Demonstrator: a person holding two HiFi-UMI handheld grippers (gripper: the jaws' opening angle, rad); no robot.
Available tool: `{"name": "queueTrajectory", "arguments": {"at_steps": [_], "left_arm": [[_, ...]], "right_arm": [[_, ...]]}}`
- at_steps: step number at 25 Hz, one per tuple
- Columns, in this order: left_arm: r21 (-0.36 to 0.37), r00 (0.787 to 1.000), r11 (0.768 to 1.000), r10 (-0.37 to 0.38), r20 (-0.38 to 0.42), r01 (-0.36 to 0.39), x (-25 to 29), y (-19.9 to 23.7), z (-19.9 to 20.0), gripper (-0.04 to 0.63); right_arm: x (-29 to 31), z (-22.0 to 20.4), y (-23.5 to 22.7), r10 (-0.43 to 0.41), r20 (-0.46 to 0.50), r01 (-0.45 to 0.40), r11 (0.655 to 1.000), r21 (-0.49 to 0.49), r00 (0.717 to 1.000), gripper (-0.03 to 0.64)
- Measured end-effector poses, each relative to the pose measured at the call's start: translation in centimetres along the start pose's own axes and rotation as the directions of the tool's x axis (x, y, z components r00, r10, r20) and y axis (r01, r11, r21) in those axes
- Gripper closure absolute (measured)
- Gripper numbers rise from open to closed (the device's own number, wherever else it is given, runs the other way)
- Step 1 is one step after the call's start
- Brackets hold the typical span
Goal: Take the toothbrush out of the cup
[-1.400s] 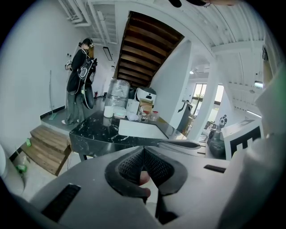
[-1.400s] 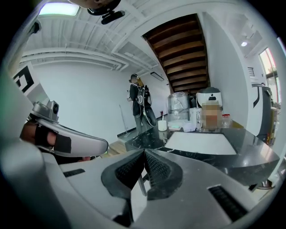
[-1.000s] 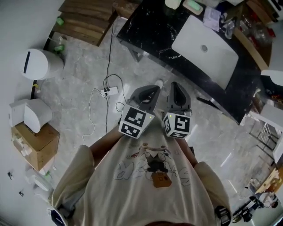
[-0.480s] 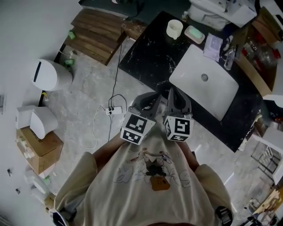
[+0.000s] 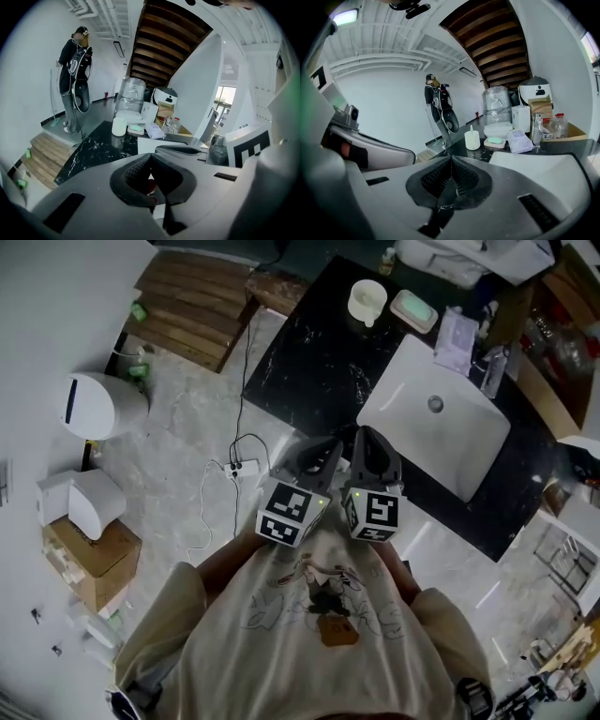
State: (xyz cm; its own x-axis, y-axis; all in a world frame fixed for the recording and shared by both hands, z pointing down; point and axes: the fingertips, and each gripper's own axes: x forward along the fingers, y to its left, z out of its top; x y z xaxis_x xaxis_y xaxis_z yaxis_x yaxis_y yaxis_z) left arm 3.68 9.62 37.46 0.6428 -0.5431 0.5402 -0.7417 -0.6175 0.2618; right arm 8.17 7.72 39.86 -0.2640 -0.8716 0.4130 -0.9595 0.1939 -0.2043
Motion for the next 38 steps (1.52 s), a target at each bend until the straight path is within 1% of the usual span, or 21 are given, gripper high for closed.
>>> {"name": "queueTrajectory", "arguments": {"at_steps": [3,7,9,13,14,16,19,21,25,29,32,38], "left_arm": [[-0.015,0.999,0.999,-0.042,0.010,0.042,0.9,2.1,2.4,0.581],[0.025,0.995,0.995,-0.098,0.029,0.098,1.5,4.1,5.5,0.581],[0.038,0.992,0.992,-0.124,0.032,0.123,1.9,5.2,6.4,0.581],[0.034,0.983,0.983,-0.183,0.024,0.182,2.9,7.0,7.2,0.581],[0.031,0.980,0.980,-0.199,0.019,0.198,3.1,7.4,7.3,0.581],[0.033,0.972,0.972,-0.235,0.009,0.234,3.3,8.0,7.5,0.581],[0.052,0.954,0.952,-0.300,-0.018,0.300,3.7,8.7,7.1,0.581],[0.046,0.945,0.944,-0.325,-0.044,0.327,4.3,9.3,6.6,0.580],[0.041,0.938,0.939,-0.340,-0.062,0.342,5.2,10.0,6.8,0.581],[0.082,0.940,0.937,-0.335,-0.065,0.339,6.3,10.5,7.3,0.581],[0.065,0.945,0.944,-0.318,-0.069,0.323,7.4,10.7,7.3,0.581],[0.013,0.953,0.957,-0.289,-0.088,0.291,8.8,11.6,6.9,0.581]], "right_arm": [[1.8,1.5,-0.2,-0.043,0.008,0.043,0.999,0.007,0.999,0.597],[3.6,4.5,-0.8,-0.107,0.041,0.106,0.994,0.034,0.993,0.597],[4.9,5.6,-1.0,-0.142,0.054,0.139,0.989,0.055,0.988,0.595],[6.8,6.8,-0.9,-0.194,0.074,0.189,0.979,0.071,0.978,0.591],[7.2,6.8,-0.8,-0.201,0.069,0.196,0.978,0.070,0.977,0.577],[7.9,6.8,-0.6,-0.221,0.060,0.217,0.974,0.072,0.973,0.499],[8.7,7.1,-0.6,-0.281,0.059,0.276,0.957,0.087,0.958,0.499],[9.3,7.5,-0.9,-0.315,0.065,0.307,0.945,0.109,0.947,0.499],[9.9,8.2,-1.7,-0.354,0.071,0.343,0.929,0.138,0.932,0.494],[11.5,8.8,-2.3,-0.331,0.077,0.318,0.937,0.142,0.940,0.485],[13.1,9.1,-3.3,-0.303,0.083,0.289,0.946,0.148,0.949,0.482],[15.8,9.6,-4.9,-0.271,0.084,0.256,0.955,0.148,0.959,0.479]]}}
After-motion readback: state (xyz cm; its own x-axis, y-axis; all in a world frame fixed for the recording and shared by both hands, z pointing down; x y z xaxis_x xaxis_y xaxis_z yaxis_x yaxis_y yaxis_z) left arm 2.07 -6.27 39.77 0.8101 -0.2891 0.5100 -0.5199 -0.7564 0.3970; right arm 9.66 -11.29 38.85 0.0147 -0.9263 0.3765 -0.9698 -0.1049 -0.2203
